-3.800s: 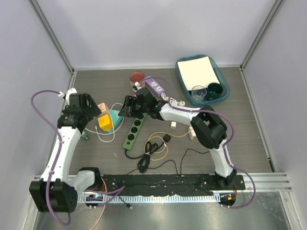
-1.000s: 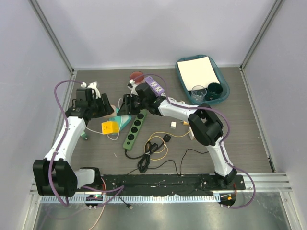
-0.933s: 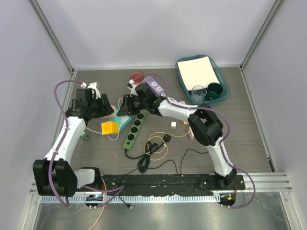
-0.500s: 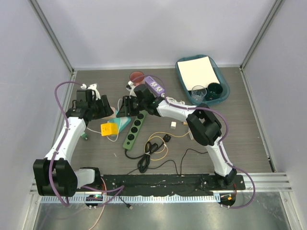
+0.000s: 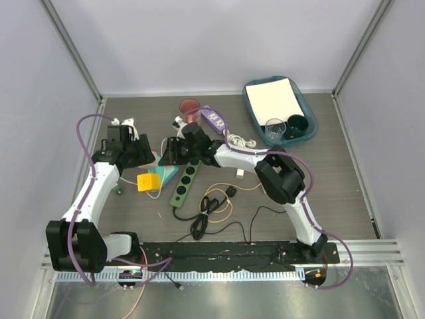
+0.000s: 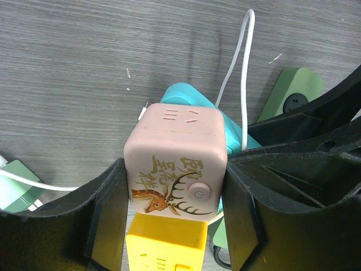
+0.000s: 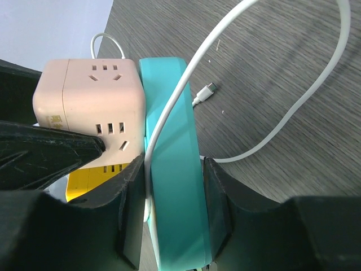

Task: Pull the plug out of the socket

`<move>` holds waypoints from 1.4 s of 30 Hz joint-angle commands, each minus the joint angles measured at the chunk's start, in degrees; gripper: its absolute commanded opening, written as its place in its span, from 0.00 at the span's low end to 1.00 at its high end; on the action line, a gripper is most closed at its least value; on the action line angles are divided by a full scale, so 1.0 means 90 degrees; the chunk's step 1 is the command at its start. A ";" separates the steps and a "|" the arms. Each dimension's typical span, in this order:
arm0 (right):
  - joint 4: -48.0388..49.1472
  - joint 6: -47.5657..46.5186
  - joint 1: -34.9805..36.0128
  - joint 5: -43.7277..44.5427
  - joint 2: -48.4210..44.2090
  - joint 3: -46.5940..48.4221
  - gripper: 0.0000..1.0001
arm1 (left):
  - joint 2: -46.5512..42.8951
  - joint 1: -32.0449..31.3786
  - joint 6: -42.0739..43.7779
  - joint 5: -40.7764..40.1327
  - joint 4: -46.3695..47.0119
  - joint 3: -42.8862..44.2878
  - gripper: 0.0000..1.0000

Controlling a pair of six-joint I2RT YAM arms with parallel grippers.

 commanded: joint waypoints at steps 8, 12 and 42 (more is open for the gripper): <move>-0.0554 0.0050 -0.0056 0.1573 0.0339 -0.0176 0.01 | -0.0399 -0.0017 -0.0165 -0.0381 0.0348 0.0368 0.00; -0.0642 0.0090 -0.0065 0.1817 0.0427 -0.0127 0.01 | -0.0449 -0.0017 -0.0204 -0.0391 0.0408 0.0328 0.00; -0.0339 0.0021 -0.0466 0.1446 0.0837 -0.0420 0.01 | -0.0654 -0.0017 -0.0126 -0.0362 0.0671 0.0153 0.00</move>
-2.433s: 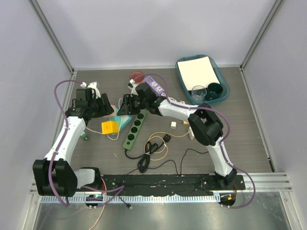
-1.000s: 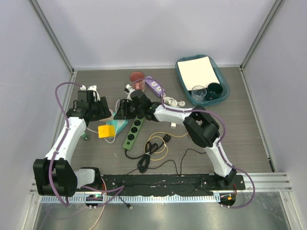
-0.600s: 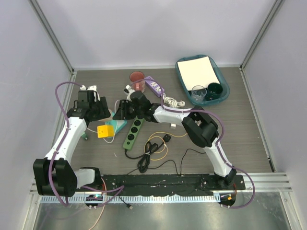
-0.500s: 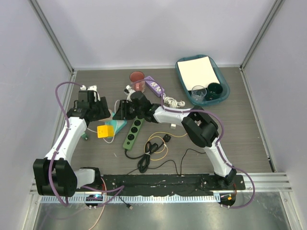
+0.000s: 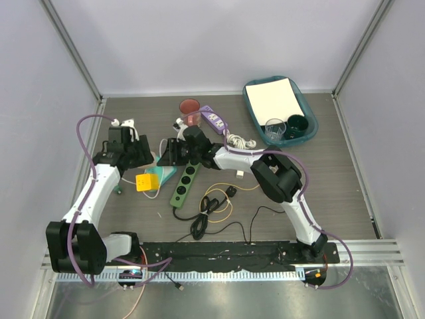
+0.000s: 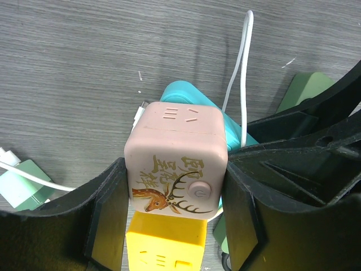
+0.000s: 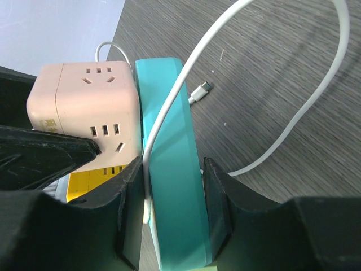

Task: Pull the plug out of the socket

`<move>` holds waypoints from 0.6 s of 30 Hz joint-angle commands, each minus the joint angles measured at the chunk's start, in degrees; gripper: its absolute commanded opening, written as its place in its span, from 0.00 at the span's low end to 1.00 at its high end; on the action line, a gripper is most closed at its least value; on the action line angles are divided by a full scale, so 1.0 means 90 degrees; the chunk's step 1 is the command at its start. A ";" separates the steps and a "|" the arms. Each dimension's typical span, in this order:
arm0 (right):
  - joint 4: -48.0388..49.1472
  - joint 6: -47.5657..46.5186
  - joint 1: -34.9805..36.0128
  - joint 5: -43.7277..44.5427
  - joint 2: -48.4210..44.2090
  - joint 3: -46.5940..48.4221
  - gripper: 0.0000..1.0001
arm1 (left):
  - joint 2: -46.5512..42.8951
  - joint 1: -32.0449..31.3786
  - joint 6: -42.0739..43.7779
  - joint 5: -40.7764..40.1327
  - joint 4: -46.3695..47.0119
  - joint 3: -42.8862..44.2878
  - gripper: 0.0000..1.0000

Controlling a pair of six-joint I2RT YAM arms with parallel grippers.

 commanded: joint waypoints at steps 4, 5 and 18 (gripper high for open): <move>-0.0981 -0.0173 -0.0434 0.1544 0.0495 -0.0384 0.01 | -0.0457 0.0034 -0.0253 0.0122 0.0511 0.0332 0.00; -0.0979 -0.0173 -0.0444 0.1554 0.0494 -0.0375 0.01 | -0.0456 0.0043 -0.0253 0.0141 0.0501 0.0332 0.00; -0.1096 -0.0056 -0.0571 0.1818 0.0572 -0.0267 0.01 | -0.0895 0.0034 -0.0165 0.0122 0.0705 0.0206 0.00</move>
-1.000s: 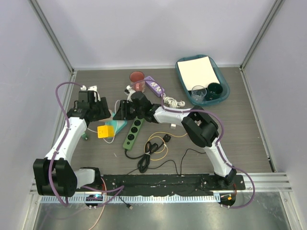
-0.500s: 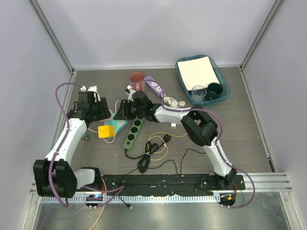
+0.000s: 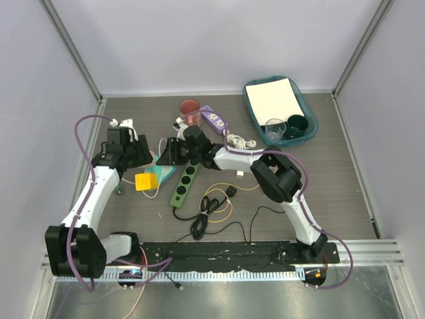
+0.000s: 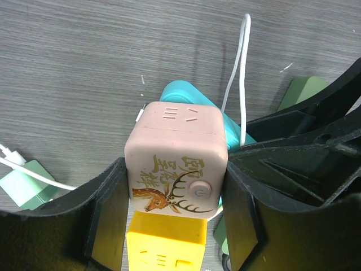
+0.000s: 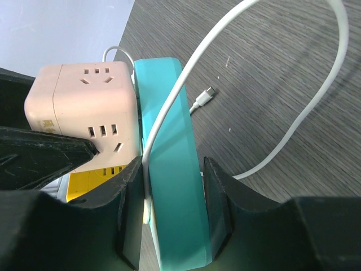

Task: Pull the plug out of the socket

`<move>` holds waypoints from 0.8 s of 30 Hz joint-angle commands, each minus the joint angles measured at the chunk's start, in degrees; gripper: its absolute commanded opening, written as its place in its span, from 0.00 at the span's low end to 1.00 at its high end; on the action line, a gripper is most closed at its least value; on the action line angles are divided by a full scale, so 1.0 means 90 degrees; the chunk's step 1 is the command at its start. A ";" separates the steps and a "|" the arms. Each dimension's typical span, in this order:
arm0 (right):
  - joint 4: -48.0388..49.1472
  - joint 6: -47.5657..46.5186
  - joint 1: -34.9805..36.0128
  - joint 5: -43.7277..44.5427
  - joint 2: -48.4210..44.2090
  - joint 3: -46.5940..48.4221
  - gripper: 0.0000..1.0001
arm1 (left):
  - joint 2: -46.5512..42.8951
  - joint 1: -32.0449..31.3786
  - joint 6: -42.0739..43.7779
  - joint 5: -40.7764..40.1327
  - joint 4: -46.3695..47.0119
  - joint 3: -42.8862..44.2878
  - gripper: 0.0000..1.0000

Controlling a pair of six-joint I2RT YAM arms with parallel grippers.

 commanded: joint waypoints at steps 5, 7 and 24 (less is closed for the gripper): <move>-0.1520 -0.0077 -0.0573 0.1942 0.0502 -0.0250 0.01 | -0.0619 0.0034 -0.0141 0.0081 0.0523 0.0320 0.00; -0.1520 -0.0116 -0.0583 0.1932 0.0521 -0.0250 0.01 | -0.0609 0.0034 -0.0131 0.0090 0.0494 0.0330 0.00; -0.1520 -0.0068 -0.0690 0.2293 0.0502 -0.0485 0.01 | -0.0335 0.0053 -0.0004 -0.0067 0.0298 0.0476 0.00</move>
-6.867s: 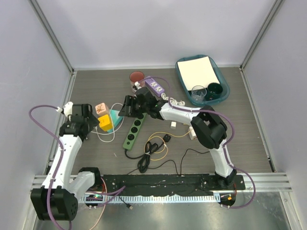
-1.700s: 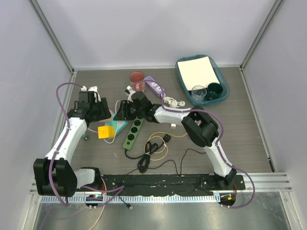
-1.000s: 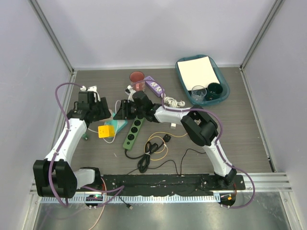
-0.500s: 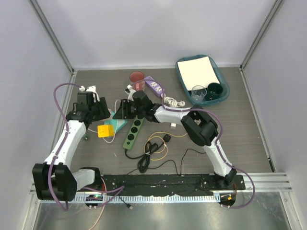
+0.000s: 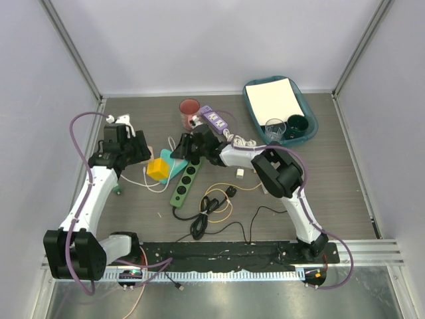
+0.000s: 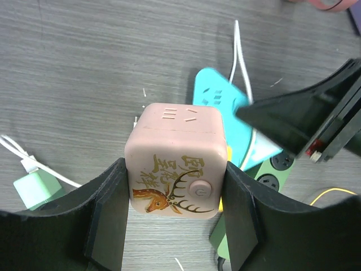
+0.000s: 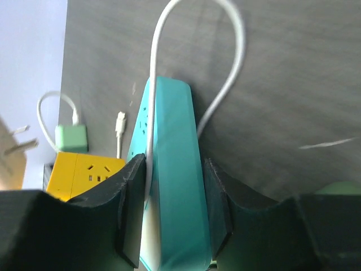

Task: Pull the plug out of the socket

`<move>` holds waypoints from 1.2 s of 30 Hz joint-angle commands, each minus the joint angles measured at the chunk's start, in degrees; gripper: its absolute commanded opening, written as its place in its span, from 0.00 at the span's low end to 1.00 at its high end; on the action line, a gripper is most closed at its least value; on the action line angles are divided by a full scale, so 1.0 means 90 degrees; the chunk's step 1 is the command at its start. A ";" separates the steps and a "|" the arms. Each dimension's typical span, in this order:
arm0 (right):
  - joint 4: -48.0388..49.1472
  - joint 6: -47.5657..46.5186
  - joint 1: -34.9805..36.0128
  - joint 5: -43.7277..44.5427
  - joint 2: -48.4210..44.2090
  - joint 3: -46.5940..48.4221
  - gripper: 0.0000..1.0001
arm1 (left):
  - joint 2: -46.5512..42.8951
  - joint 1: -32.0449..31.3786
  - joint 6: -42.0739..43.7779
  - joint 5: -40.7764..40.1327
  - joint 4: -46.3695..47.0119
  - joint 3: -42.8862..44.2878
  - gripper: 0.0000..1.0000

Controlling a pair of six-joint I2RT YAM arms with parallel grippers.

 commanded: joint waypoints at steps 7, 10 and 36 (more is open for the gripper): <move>-0.0959 -0.0418 -0.0367 0.0873 0.0415 -0.0054 0.01 | -0.0211 0.0019 -0.0136 -0.0041 0.0481 0.0345 0.00; -0.0879 -0.0388 -0.0329 0.0657 0.0405 0.0111 0.01 | -0.0007 0.0068 -0.0282 -0.0802 0.0511 0.0743 0.00; -0.0498 -0.0329 -0.0104 0.0022 0.0210 -0.0015 0.01 | 0.5247 0.1738 -0.0937 0.2271 0.0608 0.4095 0.02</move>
